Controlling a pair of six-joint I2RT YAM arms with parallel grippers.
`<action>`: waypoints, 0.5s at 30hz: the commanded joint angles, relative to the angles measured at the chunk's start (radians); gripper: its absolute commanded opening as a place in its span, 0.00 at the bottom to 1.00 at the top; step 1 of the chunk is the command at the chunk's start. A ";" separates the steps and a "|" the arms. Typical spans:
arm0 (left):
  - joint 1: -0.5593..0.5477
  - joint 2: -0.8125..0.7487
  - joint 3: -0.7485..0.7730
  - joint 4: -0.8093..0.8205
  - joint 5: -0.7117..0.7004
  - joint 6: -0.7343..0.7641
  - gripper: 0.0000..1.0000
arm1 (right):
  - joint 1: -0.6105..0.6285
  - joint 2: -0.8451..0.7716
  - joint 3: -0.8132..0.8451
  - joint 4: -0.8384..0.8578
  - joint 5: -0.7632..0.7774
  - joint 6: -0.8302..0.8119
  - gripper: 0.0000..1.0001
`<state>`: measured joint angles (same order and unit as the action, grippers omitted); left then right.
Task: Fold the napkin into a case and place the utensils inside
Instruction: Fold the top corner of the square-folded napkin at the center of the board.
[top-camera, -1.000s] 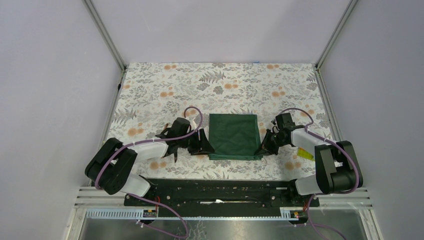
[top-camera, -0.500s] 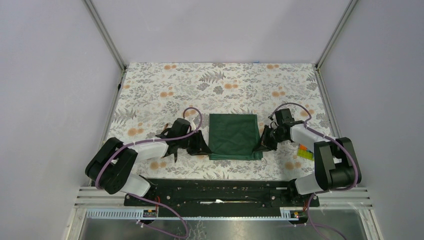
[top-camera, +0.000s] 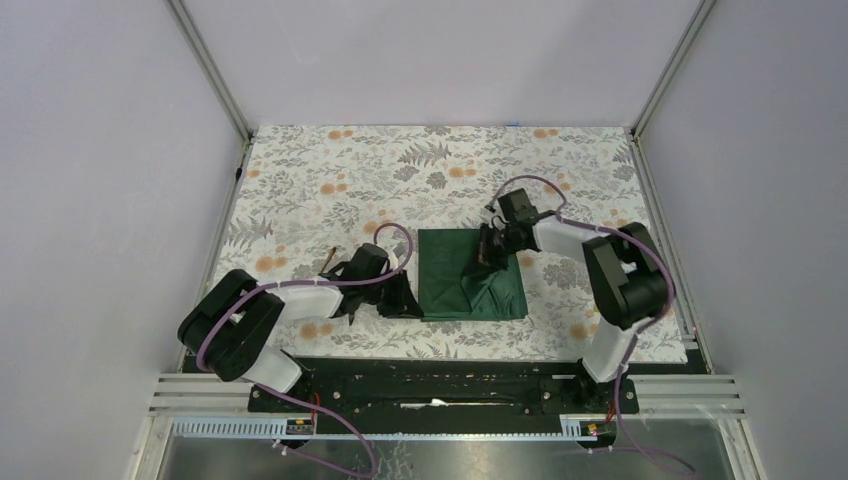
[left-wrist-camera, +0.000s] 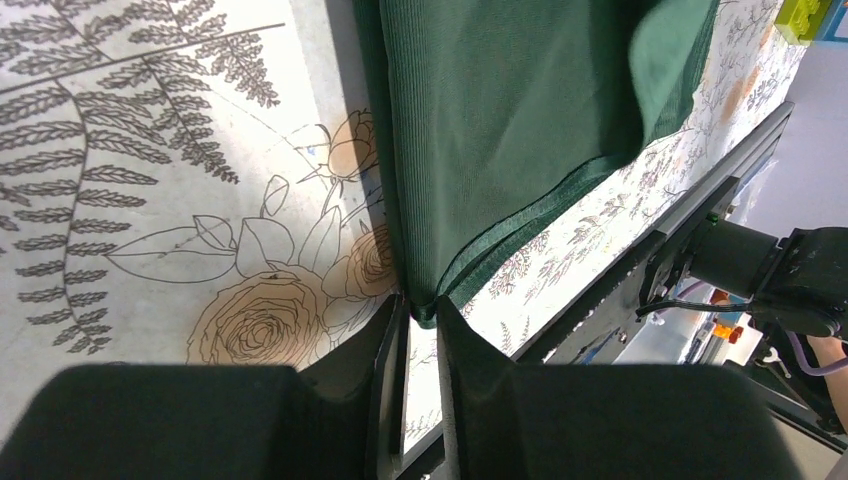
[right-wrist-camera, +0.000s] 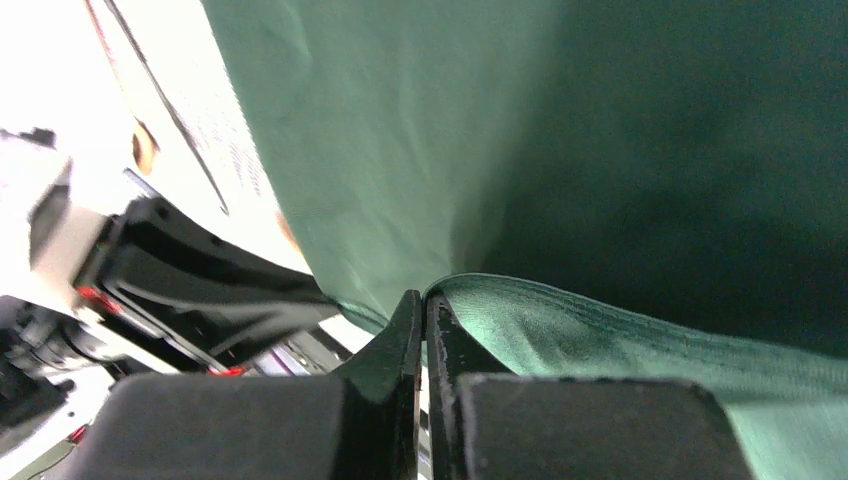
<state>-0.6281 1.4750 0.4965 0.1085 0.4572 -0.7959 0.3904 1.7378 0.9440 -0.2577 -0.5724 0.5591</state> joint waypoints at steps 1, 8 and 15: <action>-0.009 0.015 -0.012 0.050 -0.023 -0.003 0.19 | 0.033 0.134 0.129 0.143 -0.057 0.103 0.00; -0.010 0.019 -0.026 0.050 -0.035 0.001 0.17 | 0.045 0.295 0.280 0.245 -0.097 0.209 0.00; -0.011 0.006 -0.047 0.054 -0.042 -0.006 0.16 | 0.054 0.383 0.398 0.248 -0.095 0.239 0.00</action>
<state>-0.6342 1.4876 0.4797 0.1589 0.4553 -0.8093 0.4278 2.0903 1.2667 -0.0448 -0.6487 0.7635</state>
